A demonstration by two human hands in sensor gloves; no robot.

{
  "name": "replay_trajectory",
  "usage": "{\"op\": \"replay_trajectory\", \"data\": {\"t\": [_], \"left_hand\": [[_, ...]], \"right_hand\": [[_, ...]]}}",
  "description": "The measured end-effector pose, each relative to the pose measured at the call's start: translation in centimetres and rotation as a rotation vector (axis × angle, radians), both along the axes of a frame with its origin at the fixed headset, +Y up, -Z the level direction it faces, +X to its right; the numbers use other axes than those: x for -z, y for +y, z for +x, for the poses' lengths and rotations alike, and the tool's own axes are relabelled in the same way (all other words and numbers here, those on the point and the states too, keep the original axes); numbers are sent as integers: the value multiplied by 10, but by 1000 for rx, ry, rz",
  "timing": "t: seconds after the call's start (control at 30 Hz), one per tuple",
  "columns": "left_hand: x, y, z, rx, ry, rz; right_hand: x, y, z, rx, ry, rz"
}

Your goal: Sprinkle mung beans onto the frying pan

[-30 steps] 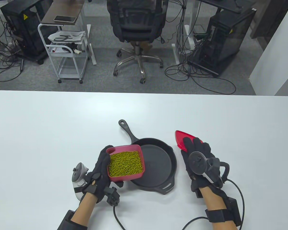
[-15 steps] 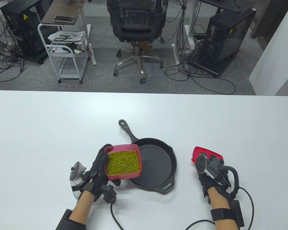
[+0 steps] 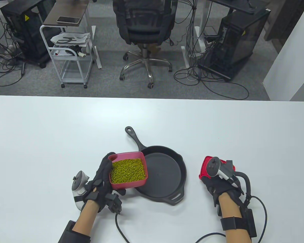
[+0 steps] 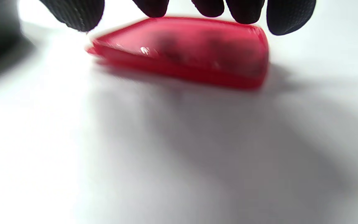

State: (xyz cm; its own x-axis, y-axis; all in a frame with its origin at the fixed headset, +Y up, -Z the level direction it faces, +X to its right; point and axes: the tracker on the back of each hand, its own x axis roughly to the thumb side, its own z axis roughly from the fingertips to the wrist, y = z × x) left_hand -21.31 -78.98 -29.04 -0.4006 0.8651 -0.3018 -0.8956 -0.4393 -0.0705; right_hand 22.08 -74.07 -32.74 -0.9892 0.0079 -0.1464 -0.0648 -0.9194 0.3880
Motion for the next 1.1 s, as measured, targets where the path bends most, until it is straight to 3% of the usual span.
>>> {"op": "replay_trajectory", "data": {"t": [0.13, 0.3, 0.47, 0.7, 0.87, 1.1], "left_hand": [[1, -1, -3, 23, 14, -11], [1, -2, -3, 61, 17, -16], [0, -2, 1, 90, 4, -14], [-4, 1, 6, 92, -15, 3], [-4, 3, 8, 113, -36, 12], [-5, 4, 9, 90, -2, 18]], "right_hand": [[0, 37, -38, 129, 129, 118], [-13, 96, -119, 360, 356, 337], [-26, 122, -196, 500, 552, 311], [-23, 101, -254, 368, 625, 197], [-12, 79, -263, 319, 593, 8], [2, 76, -268, 371, 538, -158]]}}
